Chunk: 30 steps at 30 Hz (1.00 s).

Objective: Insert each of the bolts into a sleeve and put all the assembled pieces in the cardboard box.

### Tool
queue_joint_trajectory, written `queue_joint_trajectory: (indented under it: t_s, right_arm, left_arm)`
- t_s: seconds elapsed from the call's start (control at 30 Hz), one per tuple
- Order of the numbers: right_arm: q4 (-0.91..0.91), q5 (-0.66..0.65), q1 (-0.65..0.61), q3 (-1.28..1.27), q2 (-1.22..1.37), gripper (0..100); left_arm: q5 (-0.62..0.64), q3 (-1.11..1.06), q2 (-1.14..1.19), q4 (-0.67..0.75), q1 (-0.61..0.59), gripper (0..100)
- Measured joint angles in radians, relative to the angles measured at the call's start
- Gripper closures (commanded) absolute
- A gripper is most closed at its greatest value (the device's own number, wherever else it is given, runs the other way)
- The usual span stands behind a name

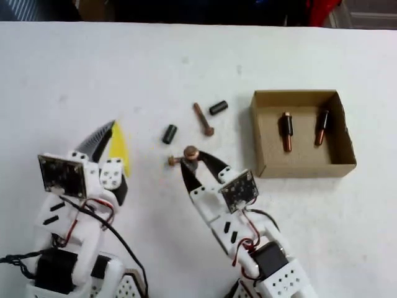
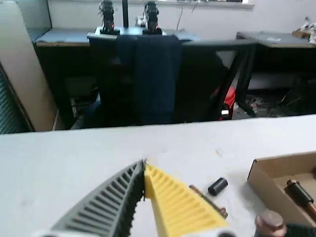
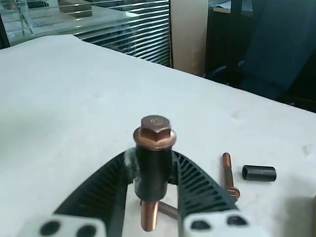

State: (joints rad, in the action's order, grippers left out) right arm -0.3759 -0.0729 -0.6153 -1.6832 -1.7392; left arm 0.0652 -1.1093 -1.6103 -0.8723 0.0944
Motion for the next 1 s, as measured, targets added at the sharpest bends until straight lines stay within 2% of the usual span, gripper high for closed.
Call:
queue_joint_trajectory:
  t_s: [0.13,0.23,0.63,0.73,0.87,1.0]
  right_arm:
    - [0.0,0.0,0.052,0.0,0.0,98.1]
    - [-0.008,0.0,0.072,0.0,0.0,98.1]
    - [-0.014,0.0,0.144,0.005,0.0,98.1]
    - [-0.014,-0.049,0.152,0.005,0.0,98.1]
    - [-0.014,-0.066,0.186,0.014,0.0,98.1]
    - [-0.103,-0.069,0.252,0.031,0.0,98.1]
  left_arm:
    - [0.0,0.0,0.0,-0.126,-0.048,98]
    - [0.0,-0.021,-0.002,-0.169,-0.084,98]
    - [-0.021,-0.402,0.017,-0.08,-0.137,98]
    - [-0.048,-0.497,0.017,-0.06,-0.138,98]
    - [-0.051,-0.535,0.017,-0.055,-0.141,98]
    - [-0.051,-0.574,0.017,-0.055,-0.141,98]
